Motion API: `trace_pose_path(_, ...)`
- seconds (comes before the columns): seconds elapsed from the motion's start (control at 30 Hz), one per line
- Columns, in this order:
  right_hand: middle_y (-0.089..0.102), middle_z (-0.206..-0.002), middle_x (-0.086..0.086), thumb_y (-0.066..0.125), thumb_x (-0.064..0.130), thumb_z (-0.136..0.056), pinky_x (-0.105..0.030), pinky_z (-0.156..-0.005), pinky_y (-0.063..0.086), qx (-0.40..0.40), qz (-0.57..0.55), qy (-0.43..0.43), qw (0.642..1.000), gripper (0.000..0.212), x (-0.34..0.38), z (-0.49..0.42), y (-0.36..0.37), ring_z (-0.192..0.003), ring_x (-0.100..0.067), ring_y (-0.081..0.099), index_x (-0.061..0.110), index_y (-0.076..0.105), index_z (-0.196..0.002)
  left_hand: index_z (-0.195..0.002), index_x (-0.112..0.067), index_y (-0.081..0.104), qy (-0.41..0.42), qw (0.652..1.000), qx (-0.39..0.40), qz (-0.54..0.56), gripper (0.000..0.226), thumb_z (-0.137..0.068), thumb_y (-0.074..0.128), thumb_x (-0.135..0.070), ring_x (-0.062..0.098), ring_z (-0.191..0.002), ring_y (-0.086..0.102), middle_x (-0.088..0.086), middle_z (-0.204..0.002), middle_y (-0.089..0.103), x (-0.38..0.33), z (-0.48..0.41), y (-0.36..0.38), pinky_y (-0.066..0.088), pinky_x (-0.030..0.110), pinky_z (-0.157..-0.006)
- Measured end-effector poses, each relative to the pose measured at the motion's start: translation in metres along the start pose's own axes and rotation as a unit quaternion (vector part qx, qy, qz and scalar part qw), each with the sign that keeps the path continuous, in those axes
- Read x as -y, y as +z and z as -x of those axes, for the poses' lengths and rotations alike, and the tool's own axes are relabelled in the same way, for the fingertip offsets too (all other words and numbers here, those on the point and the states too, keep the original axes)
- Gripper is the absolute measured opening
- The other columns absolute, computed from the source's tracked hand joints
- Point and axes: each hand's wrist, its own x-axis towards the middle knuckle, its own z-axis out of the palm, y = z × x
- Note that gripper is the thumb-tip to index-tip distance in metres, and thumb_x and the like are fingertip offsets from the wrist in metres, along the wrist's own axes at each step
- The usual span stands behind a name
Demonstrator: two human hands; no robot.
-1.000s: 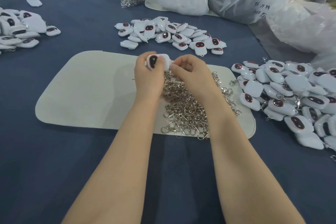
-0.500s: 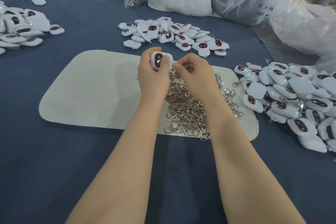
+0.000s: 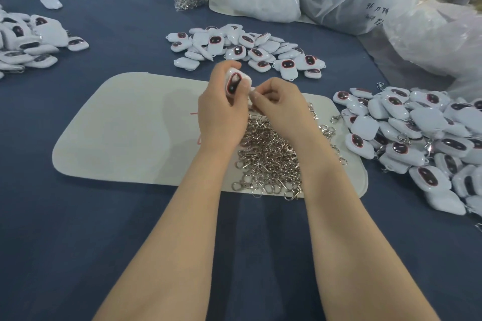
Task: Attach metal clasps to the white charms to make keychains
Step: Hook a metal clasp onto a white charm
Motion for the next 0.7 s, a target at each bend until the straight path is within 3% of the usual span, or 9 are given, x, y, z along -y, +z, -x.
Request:
trace_pose_path(0.1,0.068,-0.075,0.000,0.061,0.021,-0.092,-0.041,-0.080,0.053,0.014,0.029,0.022,0.999,0.017,-0.002,-0.002,-0.002,-0.080,-0.023,0.067,0.022,0.057,-0.076,-0.115,-0.021,0.057,0.053,0.997,0.044,-0.046,0.023,-0.093,0.054,-0.019,0.011,-0.074,0.055,-0.015,-0.080,0.055,0.000,0.002,0.000,0.044,0.027,-0.068)
trace_pose_path(0.2,0.064,-0.065,0.001,0.061,0.015,-0.092,-0.037,-0.072,0.051,0.028,-0.123,0.071,0.989,0.014,-0.007,-0.002,-0.007,-0.064,-0.016,0.059,0.012,0.061,-0.078,-0.112,-0.023,0.057,0.081,0.994,0.061,-0.049,0.020,-0.093,0.054,-0.020,0.010,-0.076,0.055,-0.015,-0.085,0.056,-0.003,0.004,0.001,0.046,0.027,-0.068)
trace_pose_path(0.27,0.062,-0.063,0.003,0.062,0.012,-0.091,-0.027,-0.068,0.049,0.013,-0.214,0.070,0.974,0.011,-0.006,0.000,-0.005,-0.060,-0.010,0.055,0.007,0.063,-0.081,-0.107,-0.025,0.055,0.045,0.998,0.032,0.020,0.015,-0.093,0.055,-0.019,-0.002,-0.073,0.055,-0.017,-0.084,0.056,-0.005,0.003,0.001,0.045,0.016,-0.066)
trace_pose_path(0.33,0.062,-0.067,0.003,0.064,0.011,-0.090,-0.024,-0.068,0.050,0.003,-0.248,0.043,0.968,0.006,-0.002,0.001,-0.001,-0.063,-0.010,0.055,0.010,0.063,-0.084,-0.105,-0.022,0.054,-0.062,0.989,-0.014,0.131,0.014,-0.093,0.056,-0.016,-0.004,-0.069,0.055,-0.014,-0.088,0.057,-0.004,-0.003,0.001,0.046,0.013,-0.065)
trace_pose_path(0.4,0.062,-0.074,0.004,0.066,0.008,-0.087,-0.026,-0.072,0.051,-0.007,-0.220,0.002,0.975,0.010,0.003,0.001,0.004,-0.070,-0.010,0.056,0.017,0.062,-0.084,-0.107,-0.014,0.056,-0.196,0.947,-0.023,0.252,0.013,-0.094,0.056,-0.014,0.004,-0.060,0.053,-0.002,-0.084,0.058,-0.004,-0.010,-0.001,0.047,0.018,-0.058)
trace_pose_path(0.47,0.063,-0.079,0.007,0.065,0.007,-0.086,-0.026,-0.080,0.051,-0.022,-0.162,-0.037,0.986,0.015,0.005,0.002,0.006,-0.076,-0.006,0.058,0.021,0.061,-0.084,-0.099,-0.008,0.058,-0.298,0.882,-0.006,0.366,0.007,-0.095,0.054,-0.012,0.004,-0.050,0.048,0.000,-0.072,0.055,-0.003,-0.012,-0.003,0.044,0.017,-0.050)
trace_pose_path(0.57,0.064,-0.082,0.014,0.064,0.008,-0.088,-0.017,-0.083,0.048,-0.036,-0.109,-0.058,0.992,0.015,0.005,0.002,0.008,-0.079,0.000,0.059,0.022,0.061,-0.087,-0.082,-0.006,0.057,-0.388,0.789,0.004,0.477,0.016,-0.096,0.053,-0.013,0.003,-0.039,0.045,-0.004,-0.046,0.050,-0.005,-0.013,-0.005,0.040,0.014,-0.042)
trace_pose_path(0.63,0.063,-0.081,0.017,0.063,0.009,-0.089,-0.012,-0.078,0.045,-0.043,-0.087,-0.063,0.993,0.013,0.005,0.002,0.009,-0.076,0.008,0.056,0.022,0.062,-0.089,-0.097,0.000,0.057,-0.424,0.743,0.003,0.518,0.012,-0.095,0.055,-0.012,0.004,-0.037,0.045,-0.001,-0.044,0.050,-0.006,-0.014,-0.007,0.041,0.013,-0.039)
trace_pose_path(0.7,0.062,-0.079,0.019,0.062,0.010,-0.089,-0.009,-0.074,0.044,-0.050,-0.071,-0.070,0.994,0.013,0.006,0.003,0.012,-0.074,0.011,0.055,0.023,0.061,-0.088,-0.103,0.001,0.055,-0.448,0.719,-0.002,0.532,0.016,-0.093,0.057,-0.010,0.006,-0.040,0.046,0.004,-0.051,0.053,-0.006,-0.015,-0.009,0.042,0.012,-0.039)
